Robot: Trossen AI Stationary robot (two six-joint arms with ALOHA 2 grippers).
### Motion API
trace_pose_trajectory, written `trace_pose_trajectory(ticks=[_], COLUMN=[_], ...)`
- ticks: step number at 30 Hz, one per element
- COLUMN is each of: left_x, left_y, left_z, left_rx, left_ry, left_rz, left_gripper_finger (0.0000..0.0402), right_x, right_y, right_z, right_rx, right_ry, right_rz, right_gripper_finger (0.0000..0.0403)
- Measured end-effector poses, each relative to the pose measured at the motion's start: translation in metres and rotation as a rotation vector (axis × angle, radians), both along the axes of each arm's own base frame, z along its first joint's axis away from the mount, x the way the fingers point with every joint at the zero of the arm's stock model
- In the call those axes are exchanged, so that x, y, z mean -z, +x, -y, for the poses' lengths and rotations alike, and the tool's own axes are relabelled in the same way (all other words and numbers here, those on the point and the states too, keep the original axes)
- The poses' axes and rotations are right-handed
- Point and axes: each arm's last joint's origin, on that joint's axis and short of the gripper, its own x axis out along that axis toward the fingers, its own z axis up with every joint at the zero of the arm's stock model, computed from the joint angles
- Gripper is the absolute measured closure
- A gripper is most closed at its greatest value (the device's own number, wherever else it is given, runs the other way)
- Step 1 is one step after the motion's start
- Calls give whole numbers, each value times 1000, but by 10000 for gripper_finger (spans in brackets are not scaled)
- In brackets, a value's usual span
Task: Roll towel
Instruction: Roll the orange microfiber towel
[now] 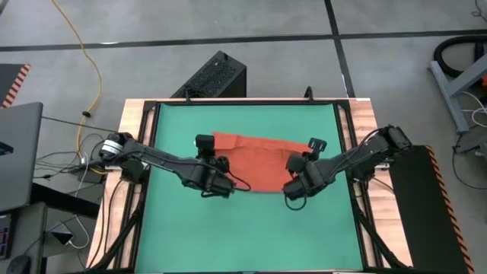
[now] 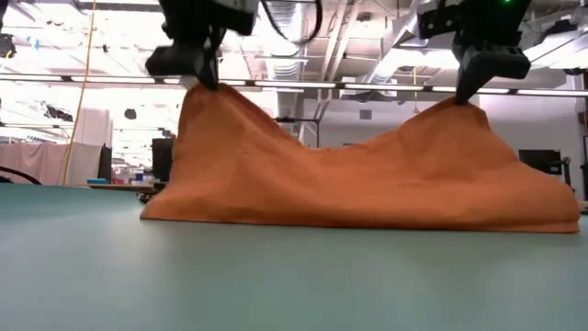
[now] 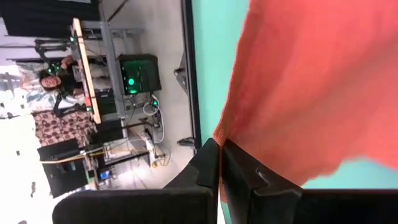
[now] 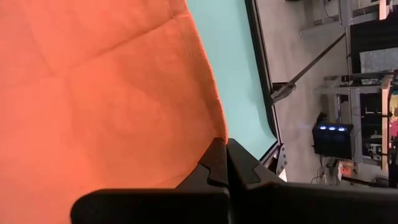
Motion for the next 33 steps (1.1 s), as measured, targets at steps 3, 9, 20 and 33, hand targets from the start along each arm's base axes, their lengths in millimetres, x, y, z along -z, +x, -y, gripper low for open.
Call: trace_pose_trajectory(ticks=[3, 9, 20, 33], left_x=[8, 11, 14, 18], left_y=[-2, -2, 12, 19], left_z=[-9, -23, -39, -53], left_rx=[-27, -66, -62, -80], left_ry=[12, 49, -52, -152], left_rz=[-28, -42, -4, 38], left_gripper_finger=[402, 401, 402, 402], right_x=[0, -1, 1, 35], right_y=[1, 5, 7, -1], right_z=[5, 21, 30, 32], right_rx=[13, 62, 97, 103], right_ry=[-8, -24, 12, 15], right_rz=[-2, -8, -32, -80], right_gripper_finger=[400, 400, 400, 400])
